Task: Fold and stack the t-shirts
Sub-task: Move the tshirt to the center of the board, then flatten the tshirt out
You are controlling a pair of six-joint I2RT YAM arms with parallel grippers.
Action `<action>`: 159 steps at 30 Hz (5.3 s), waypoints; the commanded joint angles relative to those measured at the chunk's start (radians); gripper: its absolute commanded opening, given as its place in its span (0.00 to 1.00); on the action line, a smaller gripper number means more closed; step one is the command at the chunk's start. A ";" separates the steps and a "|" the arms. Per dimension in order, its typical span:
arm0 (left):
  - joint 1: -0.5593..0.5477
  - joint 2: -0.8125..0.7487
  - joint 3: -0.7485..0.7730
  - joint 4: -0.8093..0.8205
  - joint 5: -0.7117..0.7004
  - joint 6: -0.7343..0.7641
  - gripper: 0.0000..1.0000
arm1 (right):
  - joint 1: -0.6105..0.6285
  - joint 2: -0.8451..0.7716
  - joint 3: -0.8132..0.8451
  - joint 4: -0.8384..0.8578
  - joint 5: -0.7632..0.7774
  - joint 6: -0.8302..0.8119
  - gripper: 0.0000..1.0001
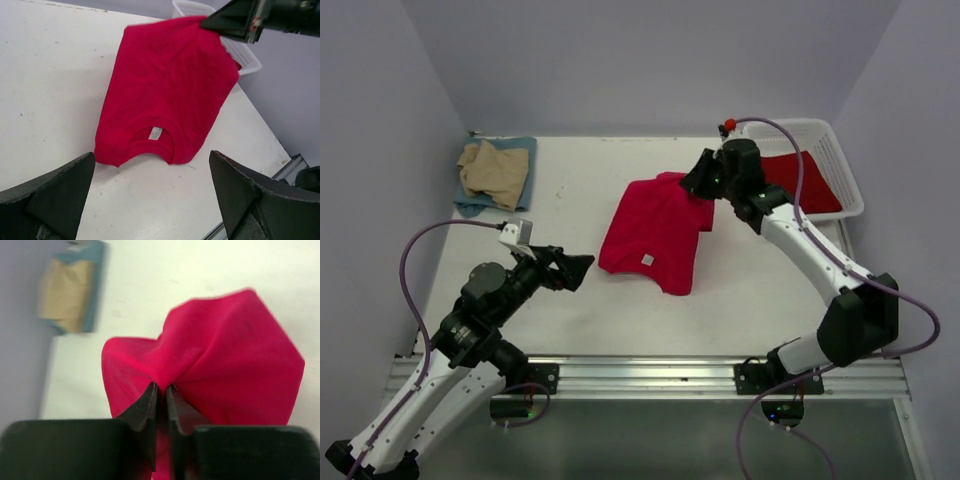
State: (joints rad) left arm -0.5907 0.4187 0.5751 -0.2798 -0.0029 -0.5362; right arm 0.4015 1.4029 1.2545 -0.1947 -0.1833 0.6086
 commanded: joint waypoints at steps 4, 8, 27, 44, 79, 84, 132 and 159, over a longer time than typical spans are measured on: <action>-0.004 0.017 0.034 -0.058 -0.060 -0.028 1.00 | 0.051 0.261 0.144 -0.322 0.419 -0.081 0.76; -0.004 0.032 0.037 -0.050 -0.054 -0.036 1.00 | 0.074 0.252 0.103 -0.272 0.470 -0.082 0.83; -0.004 0.454 -0.058 0.304 0.187 -0.151 1.00 | -0.091 0.522 0.359 -0.393 0.757 -0.033 0.00; -0.093 0.782 -0.139 0.643 0.268 -0.377 1.00 | -0.308 0.565 0.244 -0.394 0.801 0.060 0.00; -0.143 1.069 -0.083 0.731 -0.325 -0.515 1.00 | -0.110 -0.419 -0.313 -0.279 0.518 -0.084 0.00; -0.141 1.167 -0.055 0.797 -0.338 -0.533 1.00 | -0.107 -0.462 -0.348 -0.282 0.489 -0.086 0.00; 0.342 1.240 0.749 0.412 0.311 0.134 0.00 | -0.101 -0.529 -0.463 -0.278 0.413 -0.095 0.00; -0.182 0.391 -0.012 -0.211 -0.112 -0.442 0.00 | -0.102 -0.291 -0.296 -0.314 0.433 -0.142 0.00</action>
State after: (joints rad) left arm -0.7681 0.8486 0.5896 -0.4591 -0.1181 -0.8803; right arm 0.2966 1.0870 0.8886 -0.5087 0.2432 0.4942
